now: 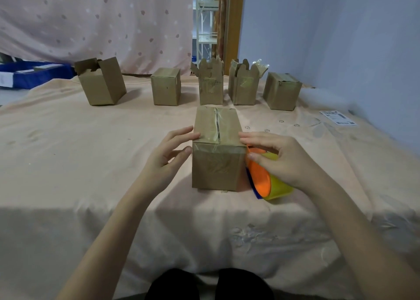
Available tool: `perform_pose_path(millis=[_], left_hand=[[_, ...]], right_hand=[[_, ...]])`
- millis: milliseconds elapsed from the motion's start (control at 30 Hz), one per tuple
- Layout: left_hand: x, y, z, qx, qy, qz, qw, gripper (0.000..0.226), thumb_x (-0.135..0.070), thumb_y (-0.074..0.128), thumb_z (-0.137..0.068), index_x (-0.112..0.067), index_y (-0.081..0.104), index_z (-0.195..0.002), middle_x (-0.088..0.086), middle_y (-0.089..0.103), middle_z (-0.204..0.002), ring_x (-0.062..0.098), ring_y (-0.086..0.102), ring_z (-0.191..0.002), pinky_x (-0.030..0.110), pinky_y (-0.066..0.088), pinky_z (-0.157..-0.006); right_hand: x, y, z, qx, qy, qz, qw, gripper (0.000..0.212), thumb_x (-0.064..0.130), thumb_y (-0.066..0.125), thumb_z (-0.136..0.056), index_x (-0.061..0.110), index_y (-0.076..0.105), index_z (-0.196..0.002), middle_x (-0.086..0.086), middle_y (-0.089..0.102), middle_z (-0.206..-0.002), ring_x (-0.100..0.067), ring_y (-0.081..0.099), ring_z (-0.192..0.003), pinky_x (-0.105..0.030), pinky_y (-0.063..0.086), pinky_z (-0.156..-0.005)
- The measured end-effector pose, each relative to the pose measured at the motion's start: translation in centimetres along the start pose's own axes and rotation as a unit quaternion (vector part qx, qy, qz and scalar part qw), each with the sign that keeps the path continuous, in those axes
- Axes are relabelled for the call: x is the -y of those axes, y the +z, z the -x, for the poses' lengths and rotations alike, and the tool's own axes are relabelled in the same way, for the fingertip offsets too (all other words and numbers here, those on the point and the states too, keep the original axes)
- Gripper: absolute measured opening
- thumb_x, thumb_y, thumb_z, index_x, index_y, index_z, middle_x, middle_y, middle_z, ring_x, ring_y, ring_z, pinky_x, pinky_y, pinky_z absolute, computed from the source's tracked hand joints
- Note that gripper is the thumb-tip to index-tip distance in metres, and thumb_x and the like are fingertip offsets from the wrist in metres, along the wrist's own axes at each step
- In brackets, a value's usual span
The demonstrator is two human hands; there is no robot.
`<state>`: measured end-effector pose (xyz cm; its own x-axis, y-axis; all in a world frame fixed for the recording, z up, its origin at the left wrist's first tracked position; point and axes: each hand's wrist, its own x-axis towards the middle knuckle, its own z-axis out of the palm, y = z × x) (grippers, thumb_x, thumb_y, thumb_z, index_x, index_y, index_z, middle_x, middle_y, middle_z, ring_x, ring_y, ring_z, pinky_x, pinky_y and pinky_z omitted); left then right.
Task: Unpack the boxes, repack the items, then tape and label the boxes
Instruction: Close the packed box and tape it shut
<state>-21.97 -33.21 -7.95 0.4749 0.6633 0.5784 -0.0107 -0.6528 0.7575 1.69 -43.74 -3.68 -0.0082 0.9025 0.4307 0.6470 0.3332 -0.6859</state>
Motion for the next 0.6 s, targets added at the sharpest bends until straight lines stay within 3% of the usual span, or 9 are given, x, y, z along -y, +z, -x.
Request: perform_pose_path(millis=[167, 333, 600], left_hand=[[0.1, -0.4, -0.2, 0.012, 0.013, 0.000, 1.000, 0.029, -0.021, 0.056, -0.090, -0.023, 0.065, -0.117, -0.005, 0.050, -0.139, 0.010, 0.049, -0.128, 0.025, 0.045, -0.099], [0.3, -0.6, -0.2, 0.030, 0.034, -0.002, 0.999, 0.035, -0.022, 0.062, -0.085, -0.010, 0.063, -0.118, 0.003, 0.056, -0.134, 0.019, 0.049, -0.129, 0.047, 0.045, -0.102], [0.6, 0.4, -0.7, -0.041, 0.051, 0.010, 0.998, 0.022, -0.023, 0.067, -0.082, -0.030, 0.070, -0.102, -0.003, 0.066, -0.120, 0.019, 0.059, -0.118, 0.040, 0.049, -0.096]], right_hand=[[-0.5, 0.1, -0.6, -0.047, -0.053, 0.059, 0.996, 0.030, 0.005, 0.078, -0.075, 0.021, 0.074, -0.100, 0.019, 0.064, -0.108, 0.003, 0.059, -0.108, -0.014, 0.041, -0.099], [-1.0, 0.6, -0.7, -0.077, -0.094, 0.070, 0.990, 0.026, 0.003, 0.079, -0.072, 0.013, 0.075, -0.096, 0.009, 0.068, -0.107, -0.001, 0.061, -0.104, -0.016, 0.045, -0.095], [-1.1, 0.9, -1.2, -0.086, -0.132, 0.089, 0.984, 0.014, 0.008, 0.080, -0.072, 0.006, 0.074, -0.085, 0.000, 0.072, -0.098, -0.003, 0.061, -0.099, -0.015, 0.047, -0.089]])
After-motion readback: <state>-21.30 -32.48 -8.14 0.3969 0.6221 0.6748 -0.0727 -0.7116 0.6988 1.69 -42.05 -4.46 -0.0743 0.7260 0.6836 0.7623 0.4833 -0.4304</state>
